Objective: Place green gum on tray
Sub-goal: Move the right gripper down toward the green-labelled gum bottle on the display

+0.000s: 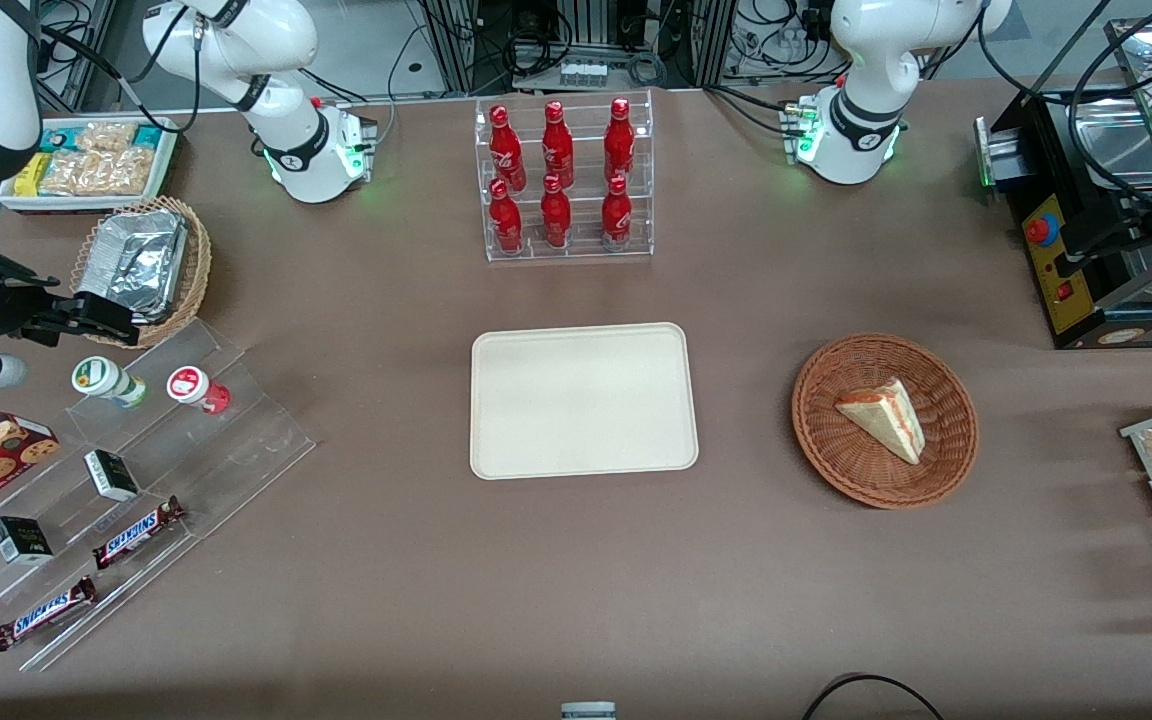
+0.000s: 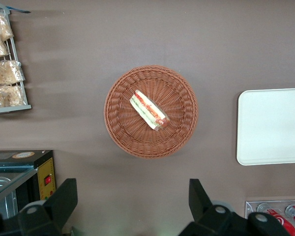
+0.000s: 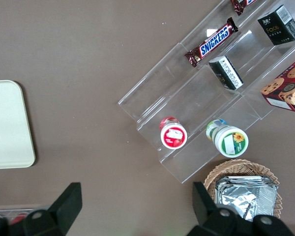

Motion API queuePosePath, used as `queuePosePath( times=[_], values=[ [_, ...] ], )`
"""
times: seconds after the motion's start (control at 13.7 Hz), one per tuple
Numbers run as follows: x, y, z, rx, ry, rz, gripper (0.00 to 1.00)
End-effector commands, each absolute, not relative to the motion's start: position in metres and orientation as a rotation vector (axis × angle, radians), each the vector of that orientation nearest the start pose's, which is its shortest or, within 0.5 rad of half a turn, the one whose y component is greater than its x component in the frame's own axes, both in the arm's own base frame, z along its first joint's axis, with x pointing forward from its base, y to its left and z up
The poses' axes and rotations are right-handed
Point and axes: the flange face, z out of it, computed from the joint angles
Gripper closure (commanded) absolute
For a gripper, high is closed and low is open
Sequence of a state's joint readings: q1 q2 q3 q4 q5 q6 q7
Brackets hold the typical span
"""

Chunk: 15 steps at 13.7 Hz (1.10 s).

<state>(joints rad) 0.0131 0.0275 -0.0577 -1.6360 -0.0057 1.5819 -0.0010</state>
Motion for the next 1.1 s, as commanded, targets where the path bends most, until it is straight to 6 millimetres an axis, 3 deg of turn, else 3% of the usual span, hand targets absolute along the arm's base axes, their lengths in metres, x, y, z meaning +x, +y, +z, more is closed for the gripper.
queuePosePath(
  times=[0.0,0.22,0.37,0.8,1.02],
  values=[
    [0.561,-0.026,0.585,-3.157,0.098,0.117,0.0],
    [0.561,-0.029,0.574,-3.162,0.085,0.153,0.0],
    [0.559,-0.039,0.556,-3.157,0.084,0.193,0.0],
    [0.556,-0.078,0.495,-3.092,-0.437,0.219,0.0],
    [0.56,-0.096,0.483,-3.045,-0.666,0.192,0.0]
  ],
)
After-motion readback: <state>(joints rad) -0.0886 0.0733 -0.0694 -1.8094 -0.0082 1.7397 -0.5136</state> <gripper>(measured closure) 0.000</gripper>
